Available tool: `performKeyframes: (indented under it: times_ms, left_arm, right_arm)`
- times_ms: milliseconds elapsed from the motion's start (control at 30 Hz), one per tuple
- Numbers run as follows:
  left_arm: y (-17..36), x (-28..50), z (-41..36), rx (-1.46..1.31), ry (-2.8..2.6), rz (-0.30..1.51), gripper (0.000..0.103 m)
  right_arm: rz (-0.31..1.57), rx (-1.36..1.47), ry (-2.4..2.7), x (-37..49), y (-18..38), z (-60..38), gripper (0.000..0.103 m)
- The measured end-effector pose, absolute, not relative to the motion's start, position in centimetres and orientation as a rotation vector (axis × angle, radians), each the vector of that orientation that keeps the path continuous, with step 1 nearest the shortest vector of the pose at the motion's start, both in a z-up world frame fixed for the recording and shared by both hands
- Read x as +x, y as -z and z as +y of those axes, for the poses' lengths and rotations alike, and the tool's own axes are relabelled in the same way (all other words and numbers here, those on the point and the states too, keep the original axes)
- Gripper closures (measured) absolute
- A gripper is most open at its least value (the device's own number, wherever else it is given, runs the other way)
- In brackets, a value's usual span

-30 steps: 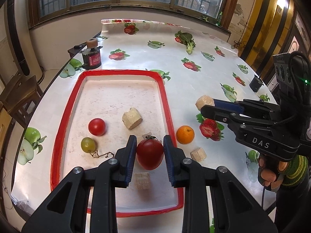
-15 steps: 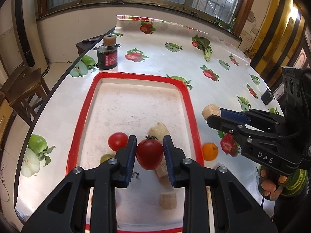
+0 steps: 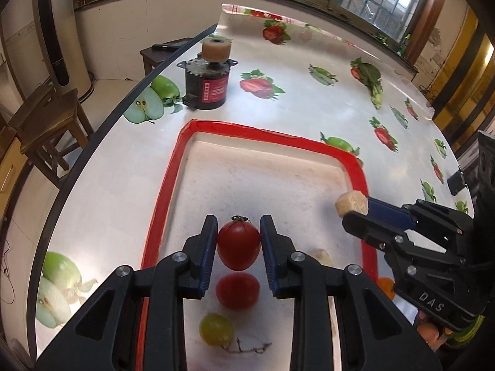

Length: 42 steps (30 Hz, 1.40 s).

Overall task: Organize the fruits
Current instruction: 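Open the left tool to release the tomato while the right tool releases its cube in the tray, then move the left tool to the large beige cylinder while the right tool reaches the orange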

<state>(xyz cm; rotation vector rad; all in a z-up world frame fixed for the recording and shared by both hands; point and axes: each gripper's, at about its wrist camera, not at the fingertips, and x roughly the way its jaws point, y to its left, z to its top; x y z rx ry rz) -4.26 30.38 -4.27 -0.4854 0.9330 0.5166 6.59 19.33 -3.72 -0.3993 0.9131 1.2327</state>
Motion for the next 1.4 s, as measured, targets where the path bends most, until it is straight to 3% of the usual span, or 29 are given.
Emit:
performKeyframes:
  times_ms: [600, 800, 867, 933, 1400]
  left_arm:
    - [6.0, -3.1, 31.9, -0.490, -0.547, 0.973, 0.077]
    - [5.5, -3.9, 31.1, -0.496, -0.544, 0.965, 0.077]
    - [5.4, -4.0, 30.8, -0.491, -0.550, 0.964, 0.061]
    - [5.2, -4.3, 30.5, -0.485, -0.558, 0.952, 0.054]
    - [2.0, -7.5, 23.5, -0.464, -0.484, 0.866, 0.054]
  right_arm:
    - [0.982, -0.491, -1.215, 7.1, 7.5, 22.5, 0.075]
    - [0.947, -0.460, -1.227, 6.8, 5.7, 20.7, 0.064]
    - [0.934, -0.446, -1.228, 6.6, 4.9, 19.8, 0.064]
    - [0.926, -0.433, -1.228, 6.5, 4.3, 18.8, 0.064]
    - [0.881, -0.365, -1.193, 5.9, 1.8, 9.1, 0.063]
